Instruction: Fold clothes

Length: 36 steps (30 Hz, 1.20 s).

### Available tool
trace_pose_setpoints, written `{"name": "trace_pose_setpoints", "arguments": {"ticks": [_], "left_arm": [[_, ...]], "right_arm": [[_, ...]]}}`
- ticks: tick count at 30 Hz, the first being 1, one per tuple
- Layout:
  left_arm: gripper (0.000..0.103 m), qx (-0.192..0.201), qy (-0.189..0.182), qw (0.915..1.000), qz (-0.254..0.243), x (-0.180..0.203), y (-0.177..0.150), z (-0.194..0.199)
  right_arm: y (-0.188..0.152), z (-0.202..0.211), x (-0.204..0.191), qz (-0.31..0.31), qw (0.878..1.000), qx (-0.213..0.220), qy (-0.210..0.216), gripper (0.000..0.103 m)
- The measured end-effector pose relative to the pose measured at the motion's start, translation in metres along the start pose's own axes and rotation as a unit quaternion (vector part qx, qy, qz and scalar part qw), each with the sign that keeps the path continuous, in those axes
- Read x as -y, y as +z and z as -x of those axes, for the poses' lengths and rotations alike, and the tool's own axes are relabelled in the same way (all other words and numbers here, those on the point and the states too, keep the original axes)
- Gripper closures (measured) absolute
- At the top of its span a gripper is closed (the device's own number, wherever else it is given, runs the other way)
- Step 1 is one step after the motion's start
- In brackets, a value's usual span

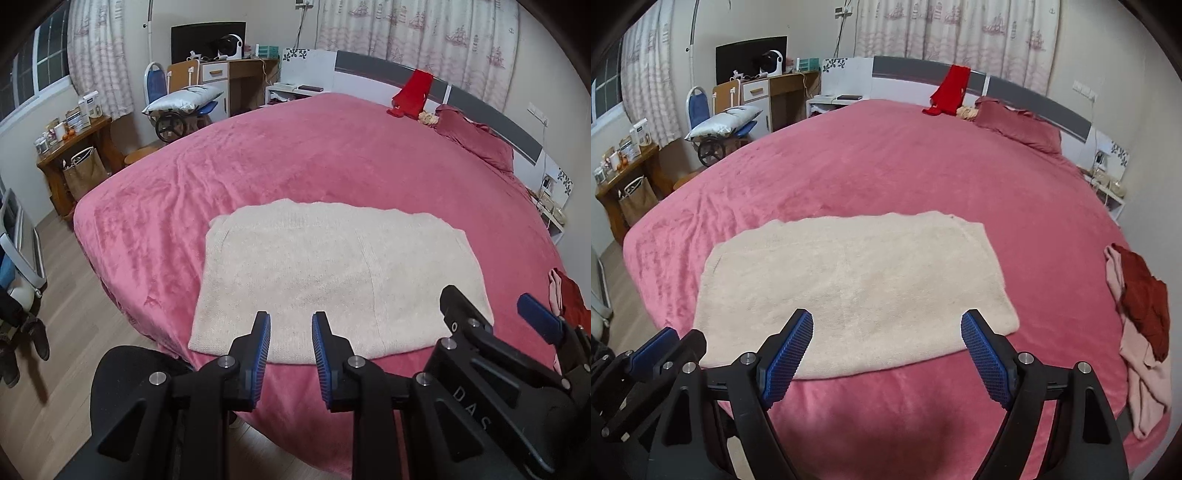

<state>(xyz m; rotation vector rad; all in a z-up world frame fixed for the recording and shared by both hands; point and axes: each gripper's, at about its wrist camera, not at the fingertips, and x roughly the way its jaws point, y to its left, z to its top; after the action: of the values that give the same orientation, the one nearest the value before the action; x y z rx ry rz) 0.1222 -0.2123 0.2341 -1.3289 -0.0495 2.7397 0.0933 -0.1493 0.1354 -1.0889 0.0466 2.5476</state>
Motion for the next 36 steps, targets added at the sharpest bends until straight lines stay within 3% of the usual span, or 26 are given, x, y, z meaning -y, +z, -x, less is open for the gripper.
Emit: {"name": "trace_pose_setpoints", "arguments": {"ticks": [9,22,36], "left_arm": [[0.08,0.006,0.004,1.0,-0.005,0.007,-0.003,0.004],[0.08,0.024,-0.002,0.9997,0.008,0.0,-0.004,0.015],[0.073,0.036,0.036,0.9987,-0.004,0.008,0.003,0.029]], "right_arm": [[-0.007,0.001,0.012,-0.029,1.0,-0.003,0.008,0.019],[-0.004,0.011,0.016,-0.025,0.999,0.022,0.006,0.019],[0.0,0.021,0.024,-0.033,0.998,0.045,0.014,0.019]]}}
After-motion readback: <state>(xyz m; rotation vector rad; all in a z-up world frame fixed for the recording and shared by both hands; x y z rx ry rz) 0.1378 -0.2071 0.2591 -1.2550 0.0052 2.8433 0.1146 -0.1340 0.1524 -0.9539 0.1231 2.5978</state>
